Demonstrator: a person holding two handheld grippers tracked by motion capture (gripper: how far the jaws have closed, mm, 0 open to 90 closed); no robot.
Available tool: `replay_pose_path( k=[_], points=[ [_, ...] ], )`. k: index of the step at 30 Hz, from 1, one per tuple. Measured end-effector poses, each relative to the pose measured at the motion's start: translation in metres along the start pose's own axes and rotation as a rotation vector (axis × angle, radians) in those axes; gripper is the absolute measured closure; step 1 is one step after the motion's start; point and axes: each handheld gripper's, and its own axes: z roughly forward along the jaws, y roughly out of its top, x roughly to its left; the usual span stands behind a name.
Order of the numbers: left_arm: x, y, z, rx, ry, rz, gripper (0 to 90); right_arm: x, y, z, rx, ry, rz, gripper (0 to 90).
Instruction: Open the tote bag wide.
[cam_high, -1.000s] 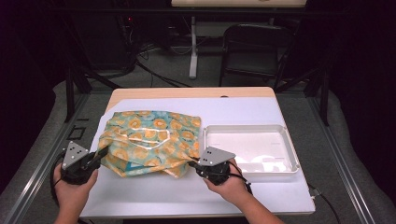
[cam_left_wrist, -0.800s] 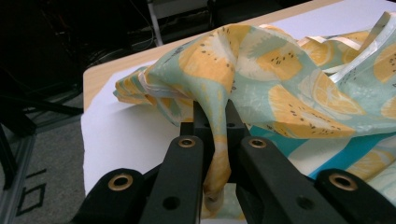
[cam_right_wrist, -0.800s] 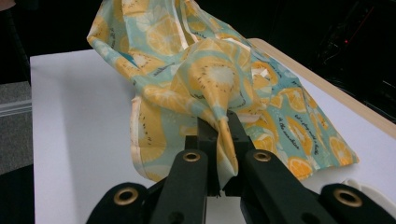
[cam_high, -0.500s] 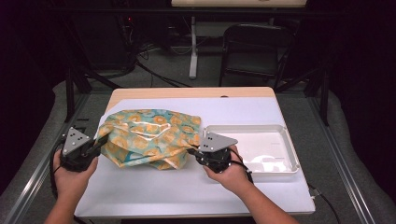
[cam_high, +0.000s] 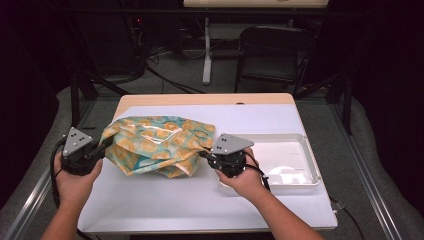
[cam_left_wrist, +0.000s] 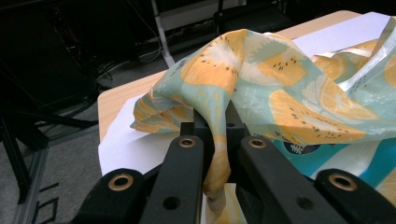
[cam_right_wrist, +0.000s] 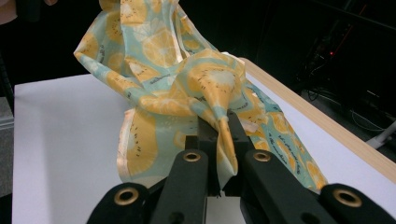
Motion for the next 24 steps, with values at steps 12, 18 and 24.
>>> replay_pose_path(
  k=[12,18,24],
  points=[
    [0.010,0.012,0.003,-0.003,0.023,0.005,89.8,-0.009,0.007,-0.003,-0.020,-0.021,0.016,89.9],
    [0.013,0.015,0.004,-0.002,0.033,0.005,89.9,-0.011,0.010,-0.004,-0.028,-0.026,0.015,90.0],
    [0.014,0.020,0.004,-0.002,0.037,0.010,89.9,-0.012,0.014,-0.003,-0.030,-0.030,0.011,90.0]
  ],
)
